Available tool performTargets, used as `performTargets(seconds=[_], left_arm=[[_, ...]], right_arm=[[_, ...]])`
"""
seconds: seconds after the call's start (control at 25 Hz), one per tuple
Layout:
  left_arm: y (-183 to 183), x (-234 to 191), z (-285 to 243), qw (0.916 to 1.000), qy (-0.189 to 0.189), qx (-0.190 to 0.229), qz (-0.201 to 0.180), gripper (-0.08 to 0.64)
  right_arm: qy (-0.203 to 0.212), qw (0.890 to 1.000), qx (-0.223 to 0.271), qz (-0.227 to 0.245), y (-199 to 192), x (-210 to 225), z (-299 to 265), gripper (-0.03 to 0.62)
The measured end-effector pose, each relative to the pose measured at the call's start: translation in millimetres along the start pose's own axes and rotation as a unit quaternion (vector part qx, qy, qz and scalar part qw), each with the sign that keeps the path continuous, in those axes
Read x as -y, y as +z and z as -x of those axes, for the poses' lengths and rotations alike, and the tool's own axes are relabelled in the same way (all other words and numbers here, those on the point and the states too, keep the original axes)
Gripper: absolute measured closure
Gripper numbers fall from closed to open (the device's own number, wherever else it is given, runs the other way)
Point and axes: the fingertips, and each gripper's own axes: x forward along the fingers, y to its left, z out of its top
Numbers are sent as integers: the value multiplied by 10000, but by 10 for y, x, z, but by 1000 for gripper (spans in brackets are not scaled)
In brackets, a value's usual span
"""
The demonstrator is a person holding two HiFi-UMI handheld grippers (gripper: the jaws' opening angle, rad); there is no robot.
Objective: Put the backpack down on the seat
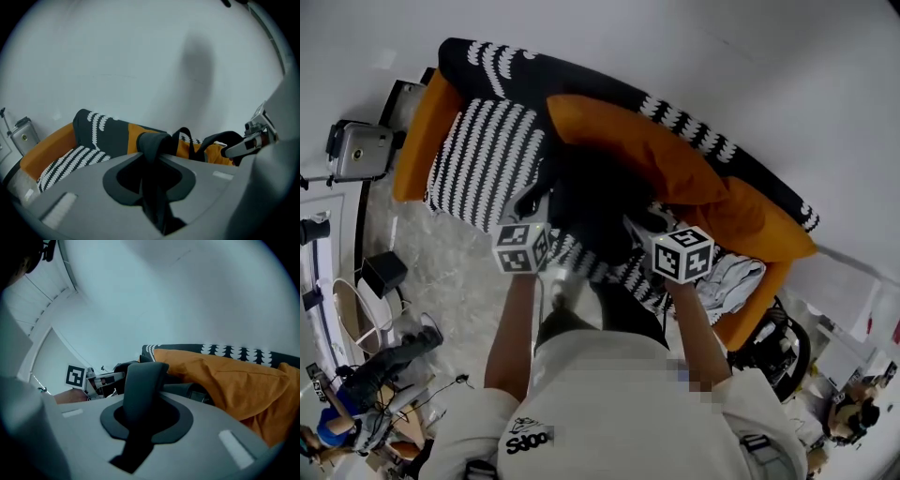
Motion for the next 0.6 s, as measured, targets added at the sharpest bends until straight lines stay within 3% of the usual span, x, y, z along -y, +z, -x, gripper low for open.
performTargets(seconds=[0.6], left_arm=[[-1084,-355,-559,9945,266,-959,329,502]], right_arm=[[104,9973,-450,-576,-362,139,-768,517]])
